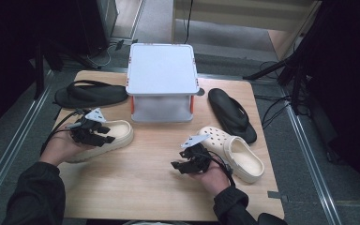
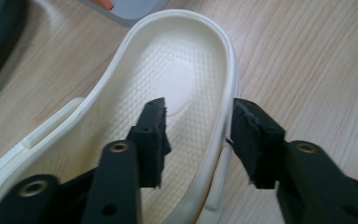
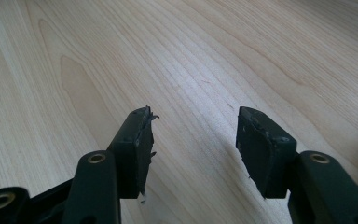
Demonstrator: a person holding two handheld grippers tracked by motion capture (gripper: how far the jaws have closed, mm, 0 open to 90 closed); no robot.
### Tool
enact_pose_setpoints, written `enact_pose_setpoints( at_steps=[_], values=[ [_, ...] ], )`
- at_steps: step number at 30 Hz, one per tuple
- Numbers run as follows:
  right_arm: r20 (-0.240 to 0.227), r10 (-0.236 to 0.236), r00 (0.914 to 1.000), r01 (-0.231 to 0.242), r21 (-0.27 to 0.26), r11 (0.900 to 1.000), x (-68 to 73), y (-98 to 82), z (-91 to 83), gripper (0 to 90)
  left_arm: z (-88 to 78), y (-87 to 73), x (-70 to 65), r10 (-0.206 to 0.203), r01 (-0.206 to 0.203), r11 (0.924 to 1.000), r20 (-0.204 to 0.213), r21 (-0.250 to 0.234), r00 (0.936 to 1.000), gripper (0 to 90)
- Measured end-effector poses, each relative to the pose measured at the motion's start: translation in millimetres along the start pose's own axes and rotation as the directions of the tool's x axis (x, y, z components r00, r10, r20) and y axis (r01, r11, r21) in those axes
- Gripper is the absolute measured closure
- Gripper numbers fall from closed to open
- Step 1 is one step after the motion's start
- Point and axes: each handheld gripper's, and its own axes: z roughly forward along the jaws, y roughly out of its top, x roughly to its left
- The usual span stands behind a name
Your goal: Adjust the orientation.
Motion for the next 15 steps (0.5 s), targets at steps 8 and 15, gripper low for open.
enact_pose_setpoints(
  at_steps=[8,15],
  values=[
    [-0.006,-0.003,1.0,0.003,0.007,1.0,1.3,0.5,1.8,46.7,3.9,2.1,-6.3,0.085,-0.086,0.9941,0.021,0.067,0.9962,58.0],
    [-0.006,-0.002,1.0,0.002,0.005,1.0,0.8,0.6,2.4,46.3,5.7,3.5,-3.5,0.094,-0.1,0.9919,0.072,0.079,0.993,74.8]
  ],
)
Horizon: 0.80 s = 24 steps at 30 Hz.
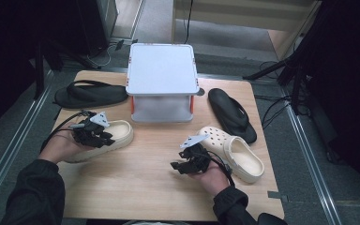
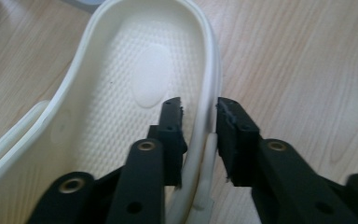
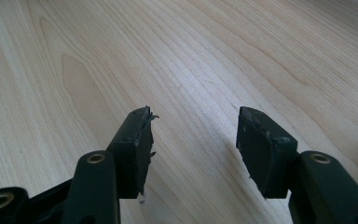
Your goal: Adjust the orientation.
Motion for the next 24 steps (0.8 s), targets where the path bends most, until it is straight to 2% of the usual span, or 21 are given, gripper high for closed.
enact_pose_setpoints(
  at_steps=[1,6,9,10,12,14,16,17,18,19,20,21,24],
  values=[
    [0.001,0.0,1.0,0.0,0.0,1.0,-0.1,0.0,0.1,46.3,-0.1,0.1,-0.8,0.013,-0.013,0.9999,0.0,-0.001,0.9999,76.7],
    [0.0,0.0,1.0,0.0,-0.002,1.0,0.0,0.2,-0.6,46.3,-2.1,1.9,-0.7,0.016,-0.017,0.9997,0.018,0.015,0.9997,80.2],
    [-0.002,0.007,1.0,-0.007,-0.007,1.0,-0.4,0.5,-0.9,46.3,-1.9,3.7,-1.3,0.024,-0.024,0.9994,0.002,0.025,0.9997,81.0],
    [-0.002,0.008,1.0,-0.008,-0.008,1.0,-0.7,0.5,-1.0,46.3,-1.8,3.6,-1.1,0.005,-0.005,0.9998,0.005,0.017,1.0,81.0],
    [-0.002,0.008,1.0,-0.008,-0.011,1.0,-1.1,0.7,-1.5,46.2,-5.0,3.5,0.5,0.001,-0.001,0.9999,0.006,0.01,1.0,81.2],
    [0.0,0.008,1.0,-0.008,-0.015,1.0,-1.5,0.7,-2.0,46.3,-11.2,2.8,2.8,-0.017,0.017,0.9998,0.028,-0.008,0.9995,81.3],
    [0.001,0.01,1.0,-0.01,-0.013,1.0,-1.6,0.8,-1.9,46.3,-13.7,2.7,2.8,-0.012,0.012,0.9998,0.019,-0.016,0.9997,81.3],
    [0.001,0.01,0.9999,-0.01,-0.01,1.0,-1.4,0.7,-1.4,46.2,-18.7,3.1,3.0,-0.023,0.023,0.9994,0.024,-0.027,0.9995,81.4],
    [0.001,0.01,1.0,-0.01,-0.011,1.0,-1.1,0.7,-1.3,46.3,-21.4,3.5,2.3,-0.03,0.031,0.9987,0.009,-0.042,0.9995,81.4],
    [0.001,0.009,1.0,-0.009,-0.011,1.0,-1.0,0.8,-1.3,46.2,-23.9,4.3,3.6,-0.04,0.041,0.9984,0.023,-0.038,0.9989,81.5],
    [0.001,0.007,1.0,-0.007,-0.012,1.0,-1.0,0.8,-1.3,46.3,-26.9,5.0,3.0,-0.039,0.039,0.9979,0.006,-0.053,0.9992,81.6],
    [0.001,0.008,1.0,-0.008,-0.012,1.0,-0.9,0.8,-1.2,46.2,-29.6,5.7,3.6,-0.059,0.06,0.9964,0.017,-0.06,0.9981,81.6],
    [0.001,0.009,1.0,-0.009,-0.012,1.0,-0.8,0.8,-1.4,46.3,-38.6,8.4,3.7,-0.072,0.074,0.9943,0.03,-0.077,0.997,82.0]
  ],
)
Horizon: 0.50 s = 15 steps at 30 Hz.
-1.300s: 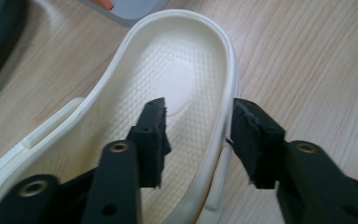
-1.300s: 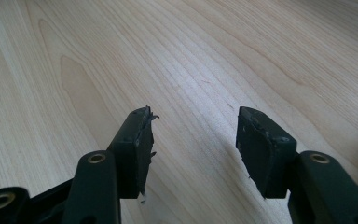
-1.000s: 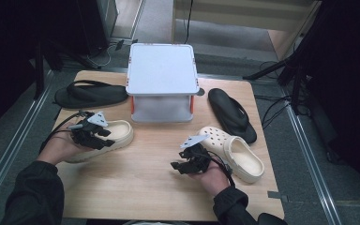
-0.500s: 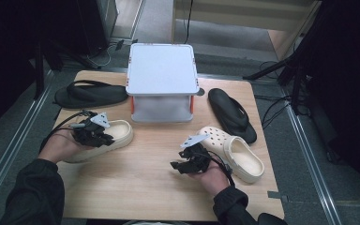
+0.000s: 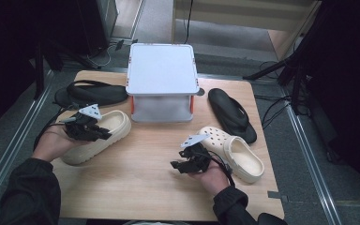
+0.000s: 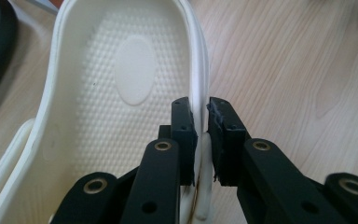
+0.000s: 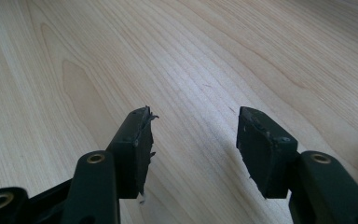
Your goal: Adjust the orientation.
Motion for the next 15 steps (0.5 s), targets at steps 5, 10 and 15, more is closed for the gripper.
enact_pose_setpoints(
  at_steps=[5,10,15],
  values=[
    [-0.005,0.004,1.0,-0.004,-0.005,1.0,-0.4,0.2,-0.6,46.3,-13.4,7.3,-1.4,-0.045,0.046,0.9985,0.035,-0.03,0.9983,82.1],
    [-0.014,0.009,0.9999,-0.009,-0.017,1.0,-0.4,0.4,-2.1,46.5,-27.7,23.1,-15.7,-0.03,0.033,0.9978,0.055,-0.058,0.998,82.1],
    [-0.013,0.011,0.9999,-0.011,-0.033,0.999,0.7,0.2,-6.8,46.8,-31.7,42.8,-32.4,-0.015,0.023,0.9968,0.106,-0.076,0.9943,82.1]
  ],
)
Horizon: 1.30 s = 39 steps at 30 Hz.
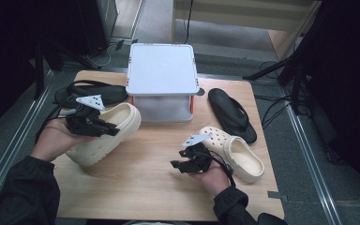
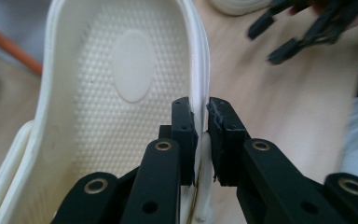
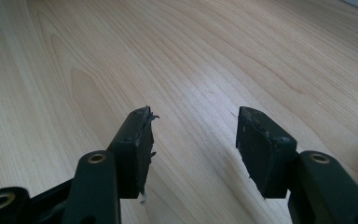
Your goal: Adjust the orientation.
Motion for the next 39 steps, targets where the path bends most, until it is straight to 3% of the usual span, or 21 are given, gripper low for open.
enact_pose_setpoints(
  at_steps=[4,8,11,17,23,27,30,37,39],
  values=[
    [-0.001,0.004,1.0,-0.004,-0.022,1.0,2.6,-1.5,-7.9,46.8,16.8,14.9,-15.9,0.009,-0.009,0.9999,0.055,0.009,0.9984,82.0],
    [-0.004,0.012,0.9999,-0.012,-0.048,0.999,4.5,-4.6,-17.4,47.1,32.9,24.2,-26.6,0.025,-0.026,0.9995,0.083,0.016,0.9963,82.0],
    [-0.001,0.017,0.9999,-0.017,-0.061,0.998,4.3,-7.1,-21.9,47.1,44.8,29.9,-33.1,0.018,-0.021,0.9995,0.118,0.025,0.9928,82.0],
    [0.005,0.027,0.9996,-0.026,-0.067,0.997,4.0,-10.2,-27.5,47.1,63.2,35.0,-39.8,0.004,-0.01,0.9991,0.15,0.041,0.9887,82.0],
    [0.01,0.029,0.9995,-0.028,-0.076,0.997,3.6,-11.2,-29.7,47.1,90.5,39.7,-47.0,0.016,-0.027,0.9969,0.149,0.074,0.9887,82.0],
    [0.011,0.035,0.9993,-0.034,-0.074,0.997,2.3,-11.6,-29.6,47.2,109.0,40.9,-47.2,0.001,-0.018,0.9949,0.17,0.099,0.9855,82.0],
    [0.011,0.038,0.9992,-0.037,-0.079,0.996,0.7,-11.9,-29.7,47.2,121.2,45.3,-50.7,0.01,-0.027,0.9919,0.135,0.124,0.9907,81.9],
    [0.013,0.04,0.9991,-0.039,-0.078,0.996,-0.2,-12.3,-29.8,47.3,134.7,53.0,-50.0,0.005,-0.025,0.9843,0.113,0.175,0.9936,81.5],
    [0.013,0.04,0.9991,-0.039,-0.08,0.996,-0.5,-12.6,-29.9,47.3,141.9,57.6,-50.1,0.015,-0.036,0.9762,0.097,0.214,0.9952,81.3]
  ],
)
